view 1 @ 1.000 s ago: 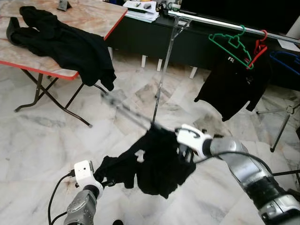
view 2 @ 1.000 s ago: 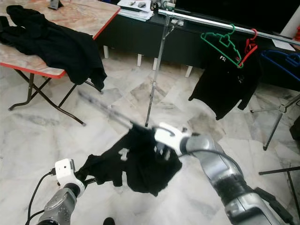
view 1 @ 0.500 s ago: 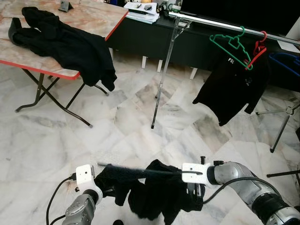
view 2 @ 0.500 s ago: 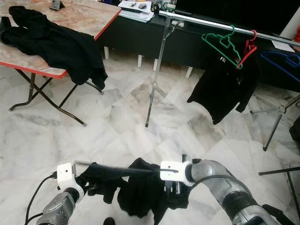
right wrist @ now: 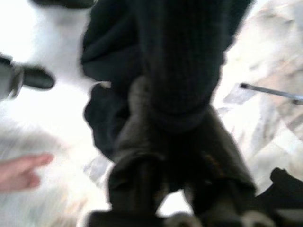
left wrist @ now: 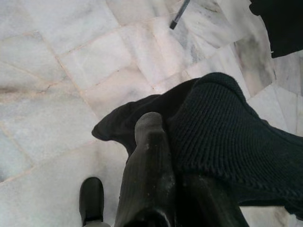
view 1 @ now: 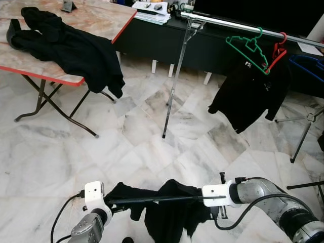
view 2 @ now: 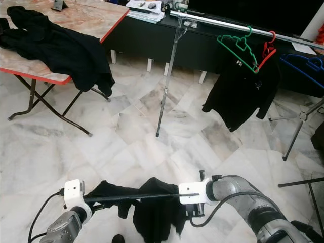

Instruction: Hang hanger

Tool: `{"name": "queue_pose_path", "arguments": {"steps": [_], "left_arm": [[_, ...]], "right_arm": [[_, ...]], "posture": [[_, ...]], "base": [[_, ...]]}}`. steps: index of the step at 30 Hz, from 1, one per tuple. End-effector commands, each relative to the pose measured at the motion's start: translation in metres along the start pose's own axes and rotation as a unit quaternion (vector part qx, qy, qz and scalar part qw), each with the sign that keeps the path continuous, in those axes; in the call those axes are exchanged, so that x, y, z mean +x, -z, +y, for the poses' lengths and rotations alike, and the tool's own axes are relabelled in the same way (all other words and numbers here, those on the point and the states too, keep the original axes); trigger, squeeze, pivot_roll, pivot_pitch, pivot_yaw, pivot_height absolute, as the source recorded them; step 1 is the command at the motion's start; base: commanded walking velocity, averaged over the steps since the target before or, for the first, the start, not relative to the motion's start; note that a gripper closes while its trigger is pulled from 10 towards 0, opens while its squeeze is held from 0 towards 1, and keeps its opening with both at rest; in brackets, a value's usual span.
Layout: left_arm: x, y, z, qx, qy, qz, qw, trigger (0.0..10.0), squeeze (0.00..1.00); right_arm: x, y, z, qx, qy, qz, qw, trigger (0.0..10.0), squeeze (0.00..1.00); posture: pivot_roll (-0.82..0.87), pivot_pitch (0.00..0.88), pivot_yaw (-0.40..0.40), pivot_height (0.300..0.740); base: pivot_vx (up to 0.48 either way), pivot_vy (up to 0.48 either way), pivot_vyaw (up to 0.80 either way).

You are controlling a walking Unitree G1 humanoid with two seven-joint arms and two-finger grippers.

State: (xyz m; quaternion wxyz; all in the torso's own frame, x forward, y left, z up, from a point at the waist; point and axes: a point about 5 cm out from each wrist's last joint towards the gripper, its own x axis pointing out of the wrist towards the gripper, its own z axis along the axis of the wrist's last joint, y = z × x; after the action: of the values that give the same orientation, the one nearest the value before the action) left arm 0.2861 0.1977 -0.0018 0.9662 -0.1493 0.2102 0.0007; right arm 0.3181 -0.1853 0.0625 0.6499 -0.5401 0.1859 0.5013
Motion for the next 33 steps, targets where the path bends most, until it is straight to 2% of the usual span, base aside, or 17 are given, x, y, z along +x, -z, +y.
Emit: {"name": "queue_pose_path", "arguments": {"steps": [1,4,12,15,21,24,33], "left_arm": [[-0.006,0.002,0.018,-0.004,-0.038,0.005,0.999,0.0,0.00],[-0.006,0.001,0.020,-0.005,-0.042,0.006,0.999,0.0,0.00],[-0.007,0.001,0.021,-0.004,-0.043,0.008,0.999,0.0,0.00],[-0.007,0.001,0.022,-0.003,-0.042,0.008,0.999,0.0,0.00],[-0.007,0.000,0.023,-0.002,-0.042,0.009,0.999,0.0,0.00],[-0.008,0.000,0.023,-0.001,-0.041,0.010,0.999,0.0,0.00],[-0.008,-0.001,0.025,0.001,-0.038,0.010,0.999,0.0,0.00]], "right_arm": [[-0.023,0.043,0.010,0.023,-0.012,0.096,0.995,10.0,0.00],[-0.032,0.061,0.014,0.001,-0.022,0.158,0.987,10.0,0.00],[-0.042,0.077,0.022,-0.004,-0.034,0.204,0.978,10.0,0.00],[-0.050,0.090,0.024,-0.008,-0.033,0.257,0.966,10.0,0.00],[-0.054,0.097,0.025,-0.006,-0.025,0.285,0.958,10.0,0.00],[-0.058,0.103,0.022,0.011,0.009,0.325,0.946,10.0,0.00],[-0.062,0.109,0.020,0.018,0.031,0.369,0.929,10.0,0.00]], "posture": [[0.02,0.221,-0.117,0.740],[0.02,0.223,-0.114,0.740],[0.02,0.227,-0.110,0.740],[0.02,0.229,-0.108,0.740],[0.02,0.232,-0.106,0.740],[0.02,0.233,-0.105,0.740],[0.02,0.235,-0.104,0.740]], "base": [[0.000,0.000,0.00],[0.000,0.000,0.00],[0.000,0.000,0.00],[0.000,0.000,0.00],[0.000,0.000,0.00],[0.000,0.000,0.00],[0.000,0.000,0.00]]}}
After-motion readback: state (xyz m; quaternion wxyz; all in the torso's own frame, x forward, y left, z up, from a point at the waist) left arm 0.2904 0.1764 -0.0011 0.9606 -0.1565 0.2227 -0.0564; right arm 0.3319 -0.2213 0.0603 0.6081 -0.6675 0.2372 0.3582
